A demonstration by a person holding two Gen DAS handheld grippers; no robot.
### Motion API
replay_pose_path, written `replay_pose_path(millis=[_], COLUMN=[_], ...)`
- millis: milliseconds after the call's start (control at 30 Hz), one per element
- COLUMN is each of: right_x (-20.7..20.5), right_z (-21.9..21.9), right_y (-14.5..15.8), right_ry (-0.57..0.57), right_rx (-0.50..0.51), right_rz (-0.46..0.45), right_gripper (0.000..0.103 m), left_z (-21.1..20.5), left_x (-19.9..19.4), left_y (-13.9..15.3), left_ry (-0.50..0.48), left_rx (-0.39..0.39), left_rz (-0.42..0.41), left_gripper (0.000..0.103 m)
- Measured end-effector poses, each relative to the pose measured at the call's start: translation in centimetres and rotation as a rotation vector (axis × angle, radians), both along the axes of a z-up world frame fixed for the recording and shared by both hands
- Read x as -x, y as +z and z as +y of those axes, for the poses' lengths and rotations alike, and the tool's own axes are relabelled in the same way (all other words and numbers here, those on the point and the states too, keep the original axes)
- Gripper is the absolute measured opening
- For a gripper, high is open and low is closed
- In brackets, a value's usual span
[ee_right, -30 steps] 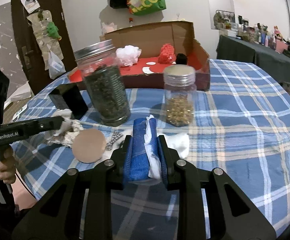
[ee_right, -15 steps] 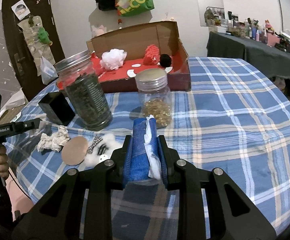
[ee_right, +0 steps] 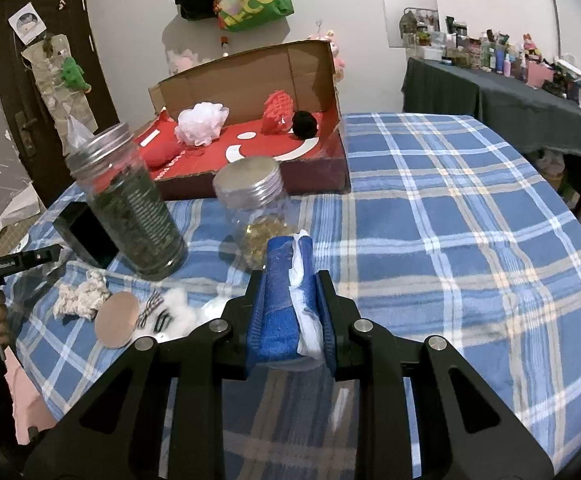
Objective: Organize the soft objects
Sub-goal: 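Lift the tissue and cloth and carry both toward the red-lined box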
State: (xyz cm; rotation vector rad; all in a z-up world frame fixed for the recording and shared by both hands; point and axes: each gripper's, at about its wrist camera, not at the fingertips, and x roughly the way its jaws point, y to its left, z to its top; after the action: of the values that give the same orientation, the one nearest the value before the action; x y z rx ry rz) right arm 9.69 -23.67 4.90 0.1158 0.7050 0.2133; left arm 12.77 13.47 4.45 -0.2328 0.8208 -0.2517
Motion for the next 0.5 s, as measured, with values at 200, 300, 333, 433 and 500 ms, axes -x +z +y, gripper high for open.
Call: replay_pose_path(millis=[200,300,333,433,500], right_x=[-1.9,-3.0,-3.3,-4.1,-4.7], right_z=[-1.3,-1.9,-2.0,-2.1,-2.3], right_y=[0.4,0.6,0.7,1.1,1.3], right_ry=[0.009,0.019,0.025,0.047,0.071], right_rx=[-0.006,-0.01,-0.009,0.025,0.029], right_rz=[0.013,0.024,0.023,0.014,0.01], right_gripper=[0.024,0.024,0.024,0.024,0.024], left_z=[0.5,0.3,0.2,-0.4,-0.7], left_x=[-1.9,-2.7,-2.8,-3.5,-4.1], left_y=[0.6,1.0,1.2,1.7,2.2], left_ry=[-0.019,-0.055,-0.069,-0.119,-0.145], left_rx=[-0.052,-0.064,-0.07,-0.101,-0.126], left_rz=[-0.021,-0.041,-0.049,-0.077,-0.09], left_gripper=[0.014,0.014,0.014,0.014,0.014])
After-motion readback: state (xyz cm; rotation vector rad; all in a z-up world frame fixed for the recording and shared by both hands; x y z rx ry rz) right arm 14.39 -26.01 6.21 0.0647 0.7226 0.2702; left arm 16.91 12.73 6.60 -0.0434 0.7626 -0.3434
